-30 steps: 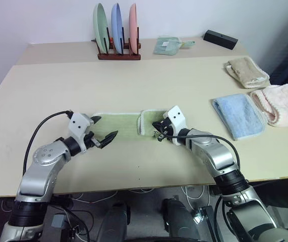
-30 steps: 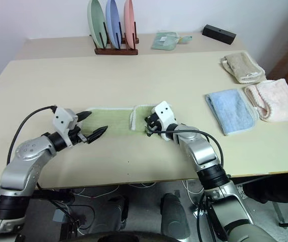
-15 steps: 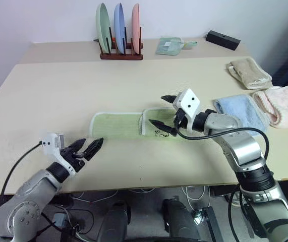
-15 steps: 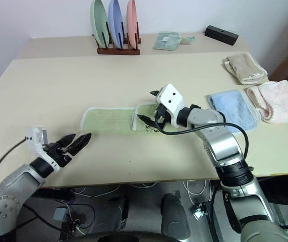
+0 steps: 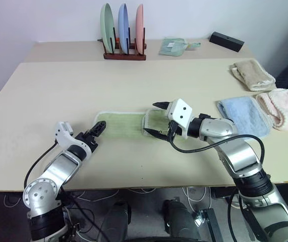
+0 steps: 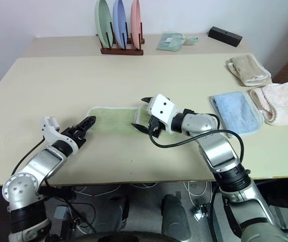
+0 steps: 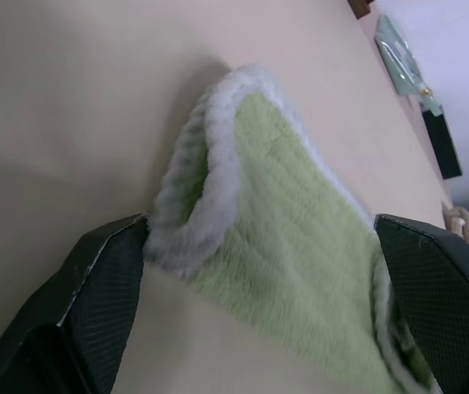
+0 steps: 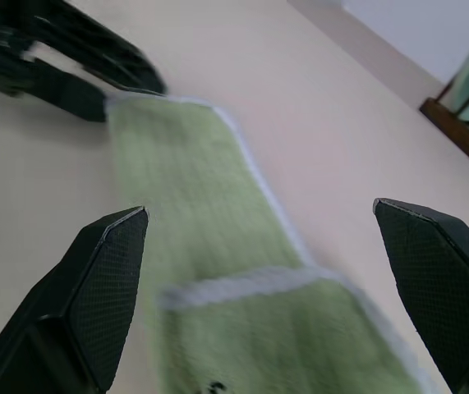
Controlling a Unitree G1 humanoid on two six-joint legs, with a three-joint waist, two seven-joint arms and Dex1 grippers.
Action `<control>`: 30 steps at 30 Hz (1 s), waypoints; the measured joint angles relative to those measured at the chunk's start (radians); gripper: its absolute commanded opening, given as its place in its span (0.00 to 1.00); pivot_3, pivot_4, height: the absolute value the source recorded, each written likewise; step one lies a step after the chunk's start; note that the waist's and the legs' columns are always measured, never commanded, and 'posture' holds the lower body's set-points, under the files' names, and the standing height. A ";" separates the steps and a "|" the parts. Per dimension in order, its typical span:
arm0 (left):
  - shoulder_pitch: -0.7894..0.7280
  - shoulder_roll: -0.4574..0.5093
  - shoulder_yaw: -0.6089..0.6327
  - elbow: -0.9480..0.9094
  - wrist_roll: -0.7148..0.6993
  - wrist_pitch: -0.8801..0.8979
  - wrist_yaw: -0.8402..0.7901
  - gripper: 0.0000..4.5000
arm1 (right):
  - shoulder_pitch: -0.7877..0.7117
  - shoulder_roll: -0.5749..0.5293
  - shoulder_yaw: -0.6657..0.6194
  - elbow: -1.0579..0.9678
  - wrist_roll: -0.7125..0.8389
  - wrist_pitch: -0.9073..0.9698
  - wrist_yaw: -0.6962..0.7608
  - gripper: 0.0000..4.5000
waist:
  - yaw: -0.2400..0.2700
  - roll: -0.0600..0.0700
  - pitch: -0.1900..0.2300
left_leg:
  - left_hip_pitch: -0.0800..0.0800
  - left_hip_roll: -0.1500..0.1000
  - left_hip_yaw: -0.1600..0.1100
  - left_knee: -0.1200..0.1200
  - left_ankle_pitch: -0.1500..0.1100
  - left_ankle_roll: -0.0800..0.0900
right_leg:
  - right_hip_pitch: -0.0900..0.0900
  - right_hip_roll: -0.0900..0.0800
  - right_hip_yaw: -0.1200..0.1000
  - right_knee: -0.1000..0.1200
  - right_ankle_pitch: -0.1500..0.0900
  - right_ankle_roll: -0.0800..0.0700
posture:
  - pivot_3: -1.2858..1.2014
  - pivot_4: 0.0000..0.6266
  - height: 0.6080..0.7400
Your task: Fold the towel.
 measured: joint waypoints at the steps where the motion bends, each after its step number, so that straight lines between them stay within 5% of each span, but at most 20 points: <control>1: -0.008 -0.004 -0.007 0.016 0.000 -0.008 0.007 0.59 | 0.009 -0.001 0.000 -0.010 -0.007 0.002 -0.003 1.00 | 0.003 0.000 0.000 | 0.000 0.000 0.000 0.000 0.000 0.000 | 0.000 0.000 0.000 0.000 0.000 0.000 | 0.52 0.24 1.00; 6: -0.016 -0.014 -0.028 0.061 0.002 -0.032 0.012 0.01 | 0.061 -0.011 0.007 -0.056 -0.021 0.011 -0.007 1.00 | 0.005 0.000 0.000 | -0.001 0.000 0.000 0.000 0.000 0.000 | 0.000 0.000 0.000 -0.001 0.000 0.000 | 0.52 0.24 1.00; 12: -0.052 0.002 0.004 0.060 0.023 -0.149 -0.059 0.01 | 0.114 -0.020 0.010 -0.099 -0.033 0.038 -0.017 1.00 | 0.002 -0.001 0.000 | -0.001 0.000 0.000 -0.001 0.000 0.000 | -0.001 0.000 0.000 -0.001 0.000 -0.001 | 0.52 0.24 1.00; 20: -0.091 0.294 0.091 0.057 0.073 -0.200 -0.291 0.01 | 0.116 -0.050 -0.001 -0.119 -0.032 0.051 -0.004 1.00 | -0.007 -0.001 0.000 | -0.001 0.000 0.000 -0.001 0.000 0.000 | -0.001 0.000 0.000 -0.002 0.000 -0.001 | 0.52 0.24 1.00; 25: -0.108 0.401 -0.077 -0.020 0.167 -0.152 -0.492 0.01 | 0.111 -0.047 0.001 -0.107 -0.032 0.051 -0.002 1.00 | -0.001 -0.002 0.001 | -0.001 0.000 0.000 -0.001 0.000 0.000 | -0.001 0.000 0.000 -0.003 0.000 -0.001 | 0.52 0.24 1.00; 30: -0.203 0.475 -0.442 -0.117 0.409 -0.138 -0.698 0.01 | 0.110 -0.029 0.009 -0.096 -0.036 0.050 -0.007 1.00 | -0.002 -0.002 0.001 | -0.001 0.000 0.002 -0.002 0.000 0.000 | -0.001 0.000 0.001 -0.003 0.000 -0.001 | 0.52 0.24 1.00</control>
